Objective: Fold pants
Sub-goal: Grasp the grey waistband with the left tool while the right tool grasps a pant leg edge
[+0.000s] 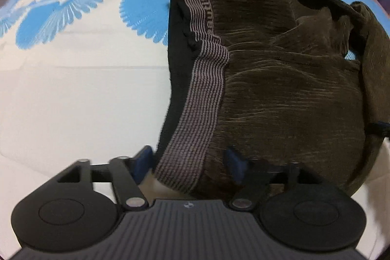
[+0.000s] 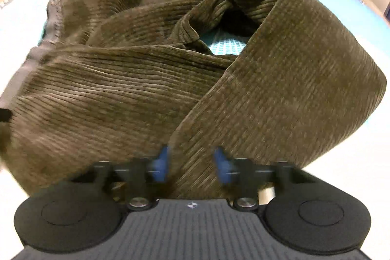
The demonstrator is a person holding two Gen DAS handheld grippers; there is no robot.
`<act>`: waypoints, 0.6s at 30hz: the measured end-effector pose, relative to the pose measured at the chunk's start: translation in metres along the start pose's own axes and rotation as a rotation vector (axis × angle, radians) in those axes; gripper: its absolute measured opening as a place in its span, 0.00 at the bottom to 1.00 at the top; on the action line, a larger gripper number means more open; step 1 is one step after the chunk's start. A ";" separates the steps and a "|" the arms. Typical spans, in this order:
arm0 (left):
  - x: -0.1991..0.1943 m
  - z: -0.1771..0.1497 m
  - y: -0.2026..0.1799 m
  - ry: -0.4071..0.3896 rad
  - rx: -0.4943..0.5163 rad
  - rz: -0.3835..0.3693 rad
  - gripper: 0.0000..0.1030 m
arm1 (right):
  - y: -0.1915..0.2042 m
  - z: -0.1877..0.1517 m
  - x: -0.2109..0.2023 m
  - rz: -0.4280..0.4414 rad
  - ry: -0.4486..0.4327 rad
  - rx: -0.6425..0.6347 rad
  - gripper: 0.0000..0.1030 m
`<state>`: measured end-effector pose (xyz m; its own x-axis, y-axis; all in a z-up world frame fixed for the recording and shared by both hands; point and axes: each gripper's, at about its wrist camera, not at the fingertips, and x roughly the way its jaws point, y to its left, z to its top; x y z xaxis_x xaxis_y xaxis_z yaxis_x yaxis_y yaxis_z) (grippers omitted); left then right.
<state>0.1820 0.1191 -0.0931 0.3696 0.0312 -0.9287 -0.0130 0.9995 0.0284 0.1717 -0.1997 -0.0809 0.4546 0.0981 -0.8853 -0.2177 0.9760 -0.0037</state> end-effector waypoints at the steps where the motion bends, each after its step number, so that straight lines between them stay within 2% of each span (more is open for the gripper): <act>1: -0.002 -0.002 -0.001 -0.006 0.019 0.020 0.50 | -0.001 -0.003 -0.010 -0.001 -0.011 -0.008 0.07; 3: -0.010 -0.005 0.000 -0.026 0.047 0.005 0.44 | -0.003 -0.010 -0.028 -0.004 -0.033 -0.023 0.07; 4: -0.015 -0.007 0.000 -0.041 0.059 0.005 0.36 | -0.008 -0.014 -0.037 0.004 -0.043 -0.024 0.07; 8: -0.041 -0.017 -0.007 -0.108 0.121 -0.011 0.30 | -0.030 -0.033 -0.072 0.021 -0.070 -0.051 0.06; 10: -0.054 -0.025 -0.010 -0.136 0.149 -0.033 0.24 | -0.036 -0.043 -0.082 0.050 -0.044 -0.092 0.06; 11: -0.059 -0.029 -0.010 -0.144 0.155 -0.039 0.13 | -0.036 -0.051 -0.087 0.062 -0.033 -0.128 0.06; 13: -0.066 -0.038 -0.009 -0.147 0.149 -0.062 0.13 | -0.033 -0.067 -0.094 0.094 -0.001 -0.211 0.06; 16: -0.076 -0.045 -0.005 -0.147 0.171 -0.036 0.13 | -0.021 -0.082 -0.097 0.167 0.059 -0.316 0.06; 18: -0.076 -0.047 0.003 -0.115 0.139 -0.050 0.14 | -0.013 -0.089 -0.092 0.202 0.125 -0.378 0.01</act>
<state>0.1106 0.1199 -0.0397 0.4706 -0.0269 -0.8820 0.1337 0.9902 0.0412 0.0558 -0.2387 -0.0411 0.2679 0.2325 -0.9350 -0.6024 0.7978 0.0258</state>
